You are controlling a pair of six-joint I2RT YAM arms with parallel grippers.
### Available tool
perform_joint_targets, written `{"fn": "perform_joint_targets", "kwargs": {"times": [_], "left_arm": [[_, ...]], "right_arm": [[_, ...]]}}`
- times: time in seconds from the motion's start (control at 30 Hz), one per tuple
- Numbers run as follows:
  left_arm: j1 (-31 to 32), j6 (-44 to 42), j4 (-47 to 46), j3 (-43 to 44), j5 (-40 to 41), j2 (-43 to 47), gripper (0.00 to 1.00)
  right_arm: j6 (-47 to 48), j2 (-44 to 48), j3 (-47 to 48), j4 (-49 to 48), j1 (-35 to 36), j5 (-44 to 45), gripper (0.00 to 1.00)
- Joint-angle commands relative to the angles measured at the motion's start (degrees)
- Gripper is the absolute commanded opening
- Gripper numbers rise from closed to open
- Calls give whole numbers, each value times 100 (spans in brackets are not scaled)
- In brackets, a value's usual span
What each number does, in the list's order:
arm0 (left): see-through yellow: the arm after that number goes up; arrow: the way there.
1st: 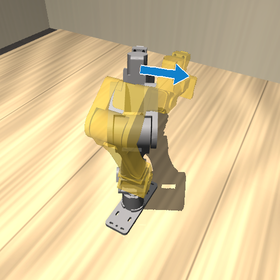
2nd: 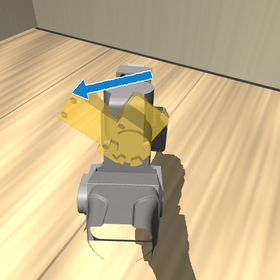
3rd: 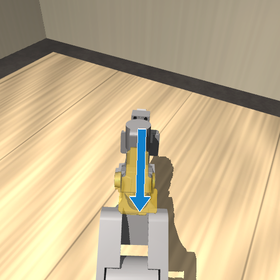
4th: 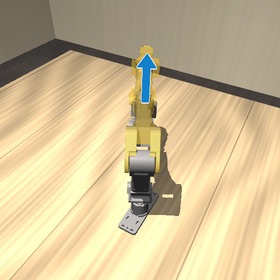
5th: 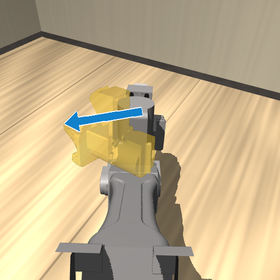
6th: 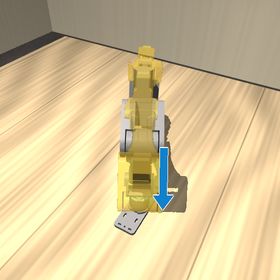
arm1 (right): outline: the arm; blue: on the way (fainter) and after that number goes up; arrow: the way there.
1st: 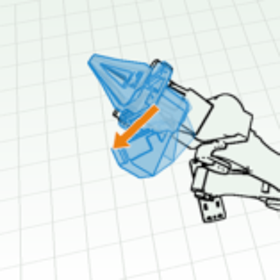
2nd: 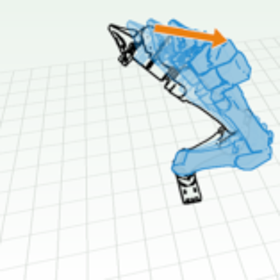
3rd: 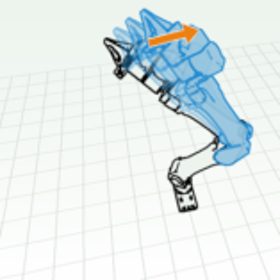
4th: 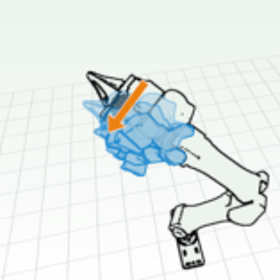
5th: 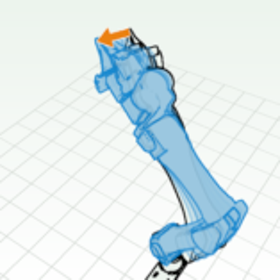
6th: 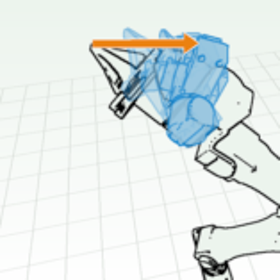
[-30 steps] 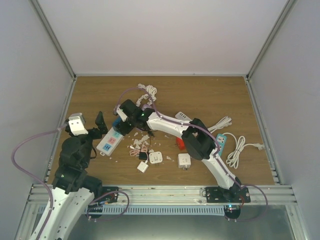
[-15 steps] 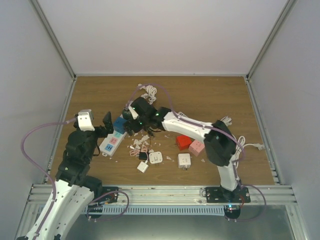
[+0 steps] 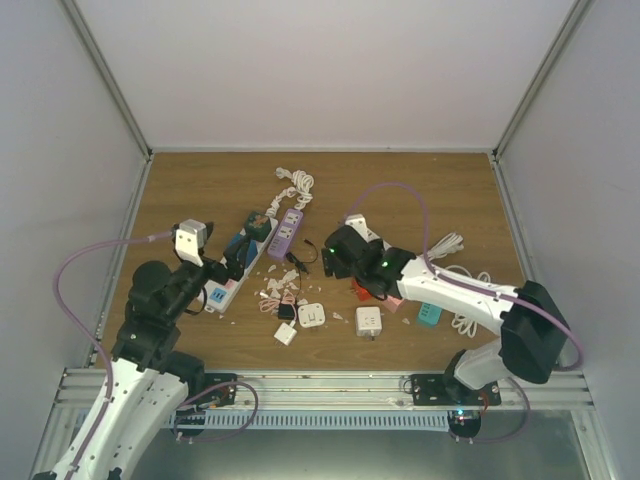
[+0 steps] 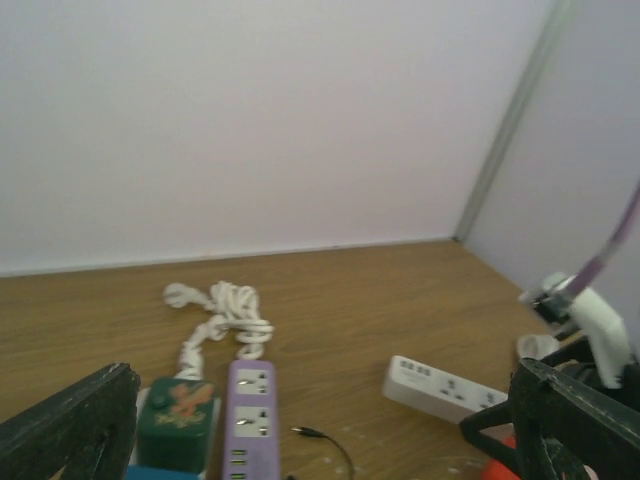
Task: Insert the plug
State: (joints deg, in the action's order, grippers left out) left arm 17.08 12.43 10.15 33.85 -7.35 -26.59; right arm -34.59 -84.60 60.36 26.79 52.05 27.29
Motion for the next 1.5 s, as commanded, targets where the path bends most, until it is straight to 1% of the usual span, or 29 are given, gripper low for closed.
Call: {"fn": "perform_joint_targets", "kwargs": {"times": [0.0,0.07,0.13,0.23,0.4,0.53,0.6,0.87,0.93,0.97,1.0,1.03,1.1,1.27,1.4,1.47], "left_arm": [[-25,91,-419,92,-1175,-78,99],[-27,98,-379,87,-1370,-158,99],[-28,38,-345,71,-1469,-222,99],[-29,-9,-317,43,-1411,-231,99],[-27,29,-359,-30,-1371,-239,99],[-28,27,-355,-65,-1403,-250,99],[-22,17,-333,-63,-1398,-246,99],[-25,23,-296,-94,-1386,-264,99],[-25,23,-295,-91,-1391,-266,99],[-26,23,-295,-91,-1390,-268,99],[-23,16,-295,-93,-1397,-274,99],[-29,7,-296,-96,-1408,-273,99],[-27,6,-295,-103,-1402,-289,99],[-21,80,-295,-66,-1461,-353,99],[-26,294,-257,15,-1652,-450,99],[-29,380,-346,-4,-1933,-503,99]], "right_arm": [[-840,433,-553,400,-132,193,98],[-936,558,-832,396,-224,-37,95],[-928,639,-1029,378,-315,-310,93],[-565,643,-1154,374,-390,-865,93],[-284,566,-1253,564,-552,-1006,93],[-63,464,-1268,475,-719,-1208,84],[55,382,-1251,443,-749,-1255,82],[373,-55,-1122,421,-782,-1420,80],[374,-123,-1120,386,-794,-1402,74],[336,-136,-1098,373,-793,-1363,68],[315,-109,-1089,360,-793,-1340,61],[313,-71,-1083,315,-793,-1350,57],[304,20,-1058,259,-793,-1338,53],[396,455,-1088,-127,-800,-1487,51],[486,872,-1167,-752,-793,-2188,51],[409,972,-1145,-999,-792,-2572,51]]}}
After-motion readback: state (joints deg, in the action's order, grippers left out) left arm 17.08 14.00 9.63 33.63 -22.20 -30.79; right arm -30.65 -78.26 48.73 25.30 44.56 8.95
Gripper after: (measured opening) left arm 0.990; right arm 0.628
